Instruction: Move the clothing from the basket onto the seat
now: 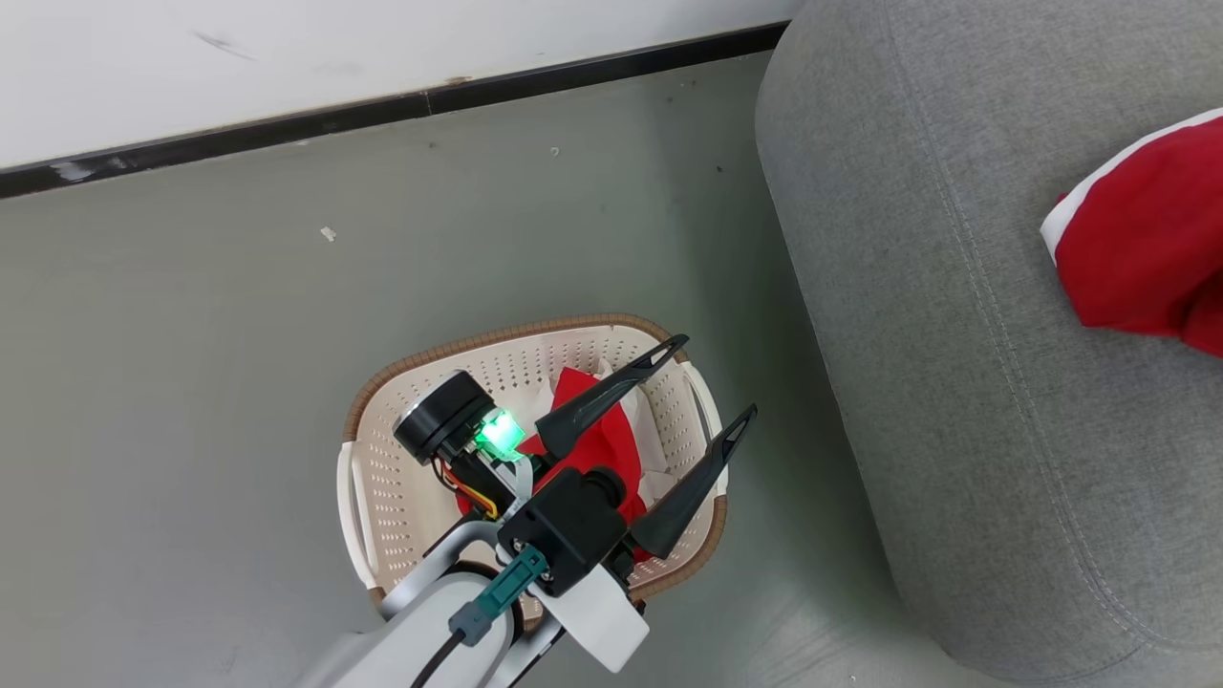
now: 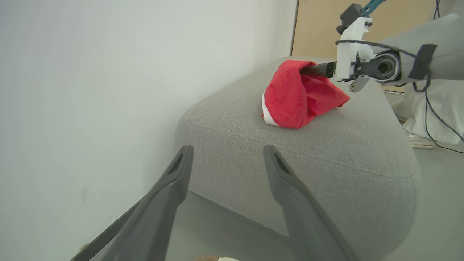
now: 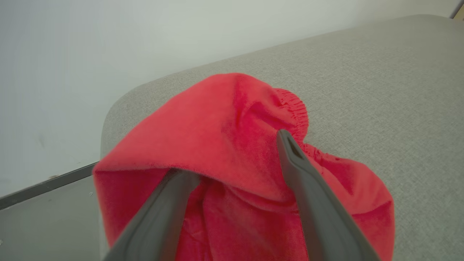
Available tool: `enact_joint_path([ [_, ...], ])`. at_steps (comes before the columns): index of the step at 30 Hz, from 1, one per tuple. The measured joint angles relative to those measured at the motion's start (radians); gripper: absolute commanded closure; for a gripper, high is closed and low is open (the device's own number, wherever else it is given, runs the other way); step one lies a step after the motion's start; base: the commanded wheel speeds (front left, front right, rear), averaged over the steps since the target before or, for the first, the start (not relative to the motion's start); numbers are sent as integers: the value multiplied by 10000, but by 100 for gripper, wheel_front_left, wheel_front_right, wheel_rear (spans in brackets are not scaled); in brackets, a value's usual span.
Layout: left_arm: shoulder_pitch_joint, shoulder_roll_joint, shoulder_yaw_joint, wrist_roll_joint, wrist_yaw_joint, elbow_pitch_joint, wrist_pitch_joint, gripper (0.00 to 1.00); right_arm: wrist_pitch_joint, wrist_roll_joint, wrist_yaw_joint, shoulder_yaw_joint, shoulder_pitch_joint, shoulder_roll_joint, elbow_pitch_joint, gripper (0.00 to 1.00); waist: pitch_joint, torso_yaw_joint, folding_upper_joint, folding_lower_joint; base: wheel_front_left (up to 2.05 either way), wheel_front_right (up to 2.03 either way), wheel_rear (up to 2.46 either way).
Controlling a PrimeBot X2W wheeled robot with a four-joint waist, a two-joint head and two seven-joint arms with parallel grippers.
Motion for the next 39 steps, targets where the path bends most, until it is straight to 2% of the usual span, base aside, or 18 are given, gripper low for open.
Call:
enact_joint_path([
  [8,-128,-23,8,-79,-17,314,-155,0,-2,-234,0,-6,866,-4,-1390,0,-169,-211,0,0,0,0,0],
  [15,-125,-4,96,-272,-98,623,-339,0,-2,-305,0,314,2028,347,-2159,0,-409,-472,0,0,0,0,0],
  [21,-92,84,451,-357,-69,928,-560,0,-2,-474,0,276,2562,403,-3076,0,-716,-697,0,0,0,0,0],
  [30,414,295,1294,-583,476,1298,-880,0,-4,-986,0,926,2500,556,-4596,0,-1282,-825,0,0,0,0,0],
  [39,1231,454,2564,-1011,1386,1576,-1122,0,-4,-1632,0,2128,2465,1185,-5411,0,-1954,-542,0,0,0,0,0],
])
